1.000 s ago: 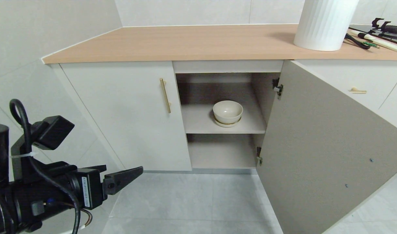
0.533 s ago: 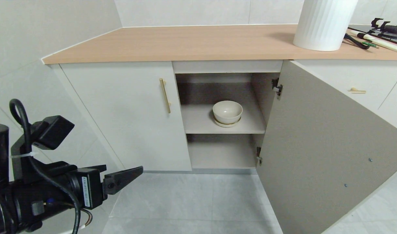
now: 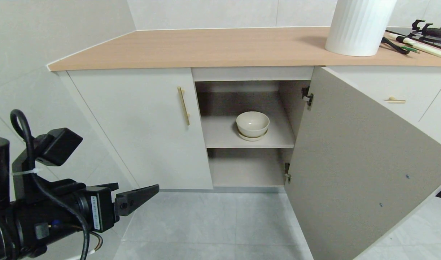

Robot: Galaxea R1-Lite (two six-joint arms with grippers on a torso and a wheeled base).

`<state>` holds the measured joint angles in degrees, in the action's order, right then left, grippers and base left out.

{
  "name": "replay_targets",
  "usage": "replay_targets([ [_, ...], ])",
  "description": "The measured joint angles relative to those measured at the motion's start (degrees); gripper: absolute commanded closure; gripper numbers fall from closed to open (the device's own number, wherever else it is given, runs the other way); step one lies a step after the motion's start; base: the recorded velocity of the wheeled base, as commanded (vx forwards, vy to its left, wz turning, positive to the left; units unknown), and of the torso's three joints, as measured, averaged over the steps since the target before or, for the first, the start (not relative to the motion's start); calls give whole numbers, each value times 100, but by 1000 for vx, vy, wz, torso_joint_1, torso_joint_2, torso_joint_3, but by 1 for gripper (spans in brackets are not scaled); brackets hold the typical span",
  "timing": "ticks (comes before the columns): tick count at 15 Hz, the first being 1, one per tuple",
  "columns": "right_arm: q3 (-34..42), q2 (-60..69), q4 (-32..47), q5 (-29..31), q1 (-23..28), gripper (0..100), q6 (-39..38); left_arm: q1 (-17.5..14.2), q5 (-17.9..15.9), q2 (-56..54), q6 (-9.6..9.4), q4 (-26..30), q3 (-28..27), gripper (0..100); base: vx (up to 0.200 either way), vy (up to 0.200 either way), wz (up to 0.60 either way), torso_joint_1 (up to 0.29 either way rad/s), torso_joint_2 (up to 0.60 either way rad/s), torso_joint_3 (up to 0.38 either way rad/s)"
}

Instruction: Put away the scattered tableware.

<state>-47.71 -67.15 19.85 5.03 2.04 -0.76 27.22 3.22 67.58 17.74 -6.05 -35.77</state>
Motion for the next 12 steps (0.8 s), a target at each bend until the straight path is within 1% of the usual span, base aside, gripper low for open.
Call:
replay_targets([
  [5,1,37,-33,295,16,0,33,4,0,0,0,0,0,0,0,0,0,0,0,0],
  [6,-2,59,-6,304,22,0,83,1,1,0,-1,0,0,0,0,0,0,0,0,0],
  [8,-41,138,286,290,27,0,184,1,0,0,-1,2,0,0,0,0,0,0,0,0],
  [12,-88,152,290,323,44,0,188,0,0,0,0,2,0,0,0,0,0,0,0,0],
])
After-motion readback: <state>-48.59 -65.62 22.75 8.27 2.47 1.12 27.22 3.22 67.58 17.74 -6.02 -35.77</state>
